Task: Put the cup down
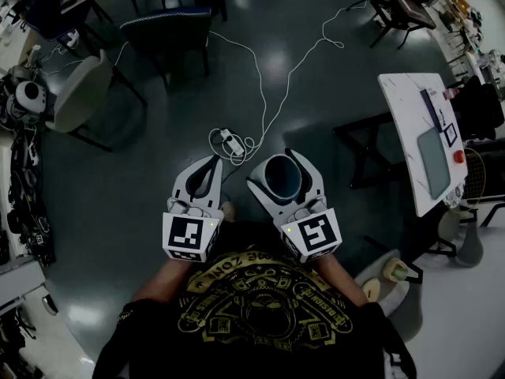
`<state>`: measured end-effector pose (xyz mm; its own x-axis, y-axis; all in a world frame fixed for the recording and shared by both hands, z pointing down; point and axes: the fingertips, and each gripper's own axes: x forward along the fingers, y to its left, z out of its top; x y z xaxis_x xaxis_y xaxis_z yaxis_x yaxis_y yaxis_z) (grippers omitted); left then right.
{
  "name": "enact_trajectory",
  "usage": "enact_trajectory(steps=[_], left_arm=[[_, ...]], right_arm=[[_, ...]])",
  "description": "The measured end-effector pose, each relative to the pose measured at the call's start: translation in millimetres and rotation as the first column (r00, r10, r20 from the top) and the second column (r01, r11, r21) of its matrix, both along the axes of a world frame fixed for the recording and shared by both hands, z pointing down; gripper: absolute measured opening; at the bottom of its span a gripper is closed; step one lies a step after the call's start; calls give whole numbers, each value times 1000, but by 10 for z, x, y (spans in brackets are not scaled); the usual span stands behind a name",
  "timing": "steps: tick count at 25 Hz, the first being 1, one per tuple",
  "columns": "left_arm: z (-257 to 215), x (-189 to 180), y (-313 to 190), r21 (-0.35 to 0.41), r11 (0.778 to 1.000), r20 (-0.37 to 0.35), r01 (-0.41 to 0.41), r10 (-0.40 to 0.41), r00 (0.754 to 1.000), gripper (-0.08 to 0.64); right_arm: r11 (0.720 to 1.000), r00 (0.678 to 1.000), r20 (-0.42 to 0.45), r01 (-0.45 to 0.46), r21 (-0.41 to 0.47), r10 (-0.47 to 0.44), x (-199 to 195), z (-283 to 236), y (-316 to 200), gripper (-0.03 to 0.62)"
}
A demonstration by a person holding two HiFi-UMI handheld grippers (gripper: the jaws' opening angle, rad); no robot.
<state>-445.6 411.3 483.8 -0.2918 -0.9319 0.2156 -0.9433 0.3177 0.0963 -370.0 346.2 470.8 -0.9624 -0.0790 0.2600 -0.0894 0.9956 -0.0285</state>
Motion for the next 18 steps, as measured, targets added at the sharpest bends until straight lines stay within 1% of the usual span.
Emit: enact_trajectory(steps=[2,5,10,15,18], left_arm=[[16,6,-4,-12,1000,-7,4,-5,1000,11],[14,58,-50,-5,1000,0,-15,15,1000,11],[-4,134,-116,-3,999,4,-45,45,999,11],[-1,192,-179,-6,997,1,-75,75,997,11],[7,247,-228,-7,995,-2,-98,98,995,11]], right_arm=[[1000,1000,-5,1,16,-1,1,-36,-15,394],[1000,1000,17,12,23,-13,22,-65,-21,394],[999,999,2,-34,8,34,138,-23,-100,394],[998,998,11,-68,-7,68,205,-26,-154,394],[995,995,-7,-104,-14,103,276,-17,-208,394]])
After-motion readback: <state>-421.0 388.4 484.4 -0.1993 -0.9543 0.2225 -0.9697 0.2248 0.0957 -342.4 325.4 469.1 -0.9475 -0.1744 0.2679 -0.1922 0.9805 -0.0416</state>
